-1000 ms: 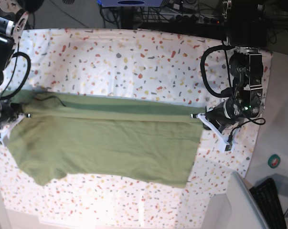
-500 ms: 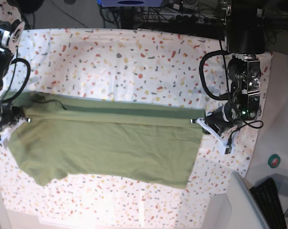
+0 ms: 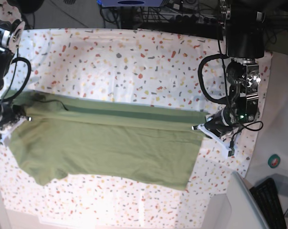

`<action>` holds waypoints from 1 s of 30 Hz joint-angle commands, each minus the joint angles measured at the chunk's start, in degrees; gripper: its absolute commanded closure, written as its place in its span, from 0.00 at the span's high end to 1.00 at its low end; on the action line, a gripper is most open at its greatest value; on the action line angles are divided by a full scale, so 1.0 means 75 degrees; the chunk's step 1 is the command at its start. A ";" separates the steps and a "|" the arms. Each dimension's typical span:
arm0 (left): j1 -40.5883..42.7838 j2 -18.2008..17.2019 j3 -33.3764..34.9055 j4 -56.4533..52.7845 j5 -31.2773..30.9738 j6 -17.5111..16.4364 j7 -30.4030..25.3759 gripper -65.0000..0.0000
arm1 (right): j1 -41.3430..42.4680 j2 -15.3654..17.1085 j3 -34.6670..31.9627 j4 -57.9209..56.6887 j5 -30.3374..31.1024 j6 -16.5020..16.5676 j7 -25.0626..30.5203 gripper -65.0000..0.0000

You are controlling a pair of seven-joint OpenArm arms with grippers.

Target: Layout the t-shirt on the table in an organized manner, then fold the t-shirt properly

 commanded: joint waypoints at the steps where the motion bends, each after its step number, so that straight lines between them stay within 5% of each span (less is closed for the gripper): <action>1: -0.0169 -0.0080 -0.0018 0.0121 0.0005 0.0035 -0.0184 0.00 | 0.0193 0.0169 0.0070 0.0129 0.0059 -0.0016 0.0098 0.00; 3: -0.0181 -0.0080 -0.0018 0.0121 0.0005 0.0035 -0.0184 0.02 | 0.0193 0.0158 0.0081 0.0164 0.0059 -0.0016 0.0110 0.04; 7: -0.0228 -0.0080 -0.0053 0.0074 -0.0007 0.0047 -0.0219 0.39 | 0.0193 0.0134 0.0246 0.0246 0.0094 -0.0016 0.0192 0.45; 11: -0.0462 -0.0080 -0.0100 0.0027 -0.0007 0.0047 -0.0231 0.76 | -0.0018 -0.0229 0.1312 0.0844 0.0094 -0.0016 0.0954 0.48; 15: -0.0521 -0.0080 -0.0287 0.0203 -0.0089 0.0047 -0.0231 0.88 | -0.0510 -0.0546 0.1664 0.2169 0.0094 0.0008 0.1083 0.48; 19: 0.0018 0.0307 -0.1823 0.0977 -0.0546 -0.0047 -0.0266 0.88 | -0.1389 -0.0979 0.1676 0.3798 0.0094 0.0008 0.1083 0.48; 24: 0.1026 0.0260 -0.2807 0.1117 -0.1695 -0.1242 -0.0371 0.79 | -0.2222 -0.1460 0.1676 0.4501 0.0094 0.0008 0.1083 0.48; 27: 0.1542 0.0190 -0.3065 0.1176 -0.1730 -0.1770 -0.0383 0.48 | -0.2351 -0.1530 0.1723 0.4501 0.0094 0.0008 0.1083 0.48; 30: 0.1847 0.0190 -0.3464 0.1153 -0.1730 -0.1793 -0.0383 0.05 | -0.2433 -0.1530 0.1734 0.4501 0.0094 0.0008 0.1106 0.47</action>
